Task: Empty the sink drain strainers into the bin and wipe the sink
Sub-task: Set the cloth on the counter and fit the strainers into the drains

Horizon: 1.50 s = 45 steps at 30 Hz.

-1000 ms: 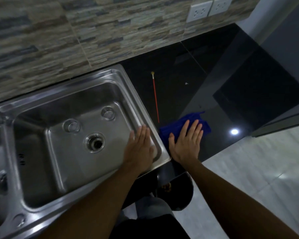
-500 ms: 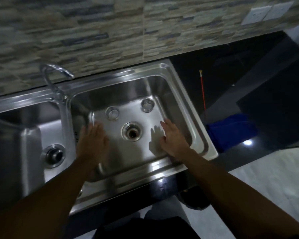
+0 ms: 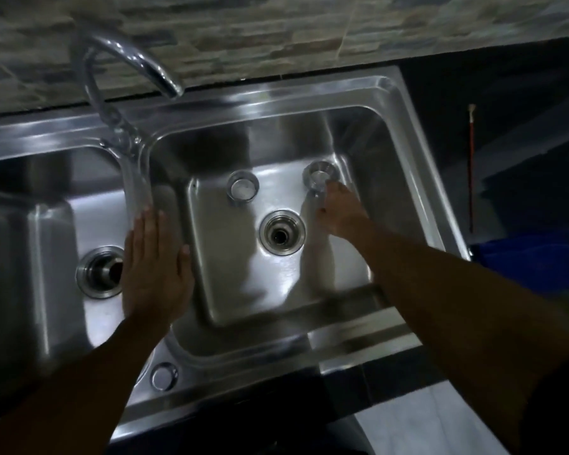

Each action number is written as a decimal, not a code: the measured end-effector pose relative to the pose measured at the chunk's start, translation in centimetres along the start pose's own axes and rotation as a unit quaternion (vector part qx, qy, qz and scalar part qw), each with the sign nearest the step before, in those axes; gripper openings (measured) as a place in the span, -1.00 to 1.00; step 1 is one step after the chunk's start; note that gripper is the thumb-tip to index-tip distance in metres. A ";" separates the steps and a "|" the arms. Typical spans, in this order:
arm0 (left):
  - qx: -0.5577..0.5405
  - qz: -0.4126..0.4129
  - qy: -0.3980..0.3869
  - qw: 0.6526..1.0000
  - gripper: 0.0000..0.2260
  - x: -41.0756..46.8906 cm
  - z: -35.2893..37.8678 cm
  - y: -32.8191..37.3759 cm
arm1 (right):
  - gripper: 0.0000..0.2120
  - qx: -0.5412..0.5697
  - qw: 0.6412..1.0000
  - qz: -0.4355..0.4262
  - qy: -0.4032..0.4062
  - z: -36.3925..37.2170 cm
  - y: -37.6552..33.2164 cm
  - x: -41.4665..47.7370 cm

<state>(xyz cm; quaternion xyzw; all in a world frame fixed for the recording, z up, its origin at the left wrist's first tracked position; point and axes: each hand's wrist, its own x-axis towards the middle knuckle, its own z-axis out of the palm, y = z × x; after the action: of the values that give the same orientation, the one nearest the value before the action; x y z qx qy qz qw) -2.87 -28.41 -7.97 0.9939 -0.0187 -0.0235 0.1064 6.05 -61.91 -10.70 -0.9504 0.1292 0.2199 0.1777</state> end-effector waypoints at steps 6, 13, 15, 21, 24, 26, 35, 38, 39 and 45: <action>-0.030 0.014 0.042 0.999 -0.45 0.2 0.5 -0.3 | -0.12 -0.026 0.998 0.044 0.045 1.3 0.6 7.3; -0.067 0.014 0.051 0.996 -0.49 0.3 0.5 -0.5 | -0.07 0.017 0.997 0.013 0.069 1.5 0.2 9.2; -0.063 0.017 0.055 0.996 -0.49 0.3 0.6 -0.6 | -0.22 0.023 0.998 -0.028 0.049 2.1 -0.1 7.8; -0.061 0.018 0.070 0.996 -0.51 0.4 1.0 -0.8 | -0.20 0.084 0.978 -0.191 -0.012 5.9 -2.1 1.9; -0.065 0.014 0.074 0.995 -0.51 0.4 0.8 -0.5 | -0.15 0.061 0.984 -0.166 -0.034 7.6 -2.4 0.8; -0.062 0.015 0.073 0.995 -0.51 0.4 0.6 -0.4 | -0.17 0.023 0.987 -0.158 -0.021 8.5 -2.3 0.4; -0.053 0.000 0.046 0.998 -0.50 0.3 0.1 -0.2 | -0.17 0.013 0.990 -0.139 0.036 11.1 -1.7 -0.2; -0.058 0.000 0.048 0.997 -0.50 0.4 0.2 -0.2 | -0.17 0.050 0.989 -0.130 0.048 11.8 -1.5 -0.7; -0.058 0.001 0.050 0.997 -0.50 0.4 0.2 -0.3 | -0.18 0.064 0.988 -0.128 0.052 12.0 -1.5 -0.9; -0.063 0.001 0.062 0.996 -0.50 0.4 0.7 -0.5 | -0.28 0.126 0.984 -0.120 0.042 12.4 -1.1 -1.6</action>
<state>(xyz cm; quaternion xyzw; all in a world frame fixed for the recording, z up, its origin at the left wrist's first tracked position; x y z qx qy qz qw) -2.51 -28.03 -8.77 0.9848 -0.0120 0.0370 0.1693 0.44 -55.75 -20.05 -0.9375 0.0483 0.1393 0.3152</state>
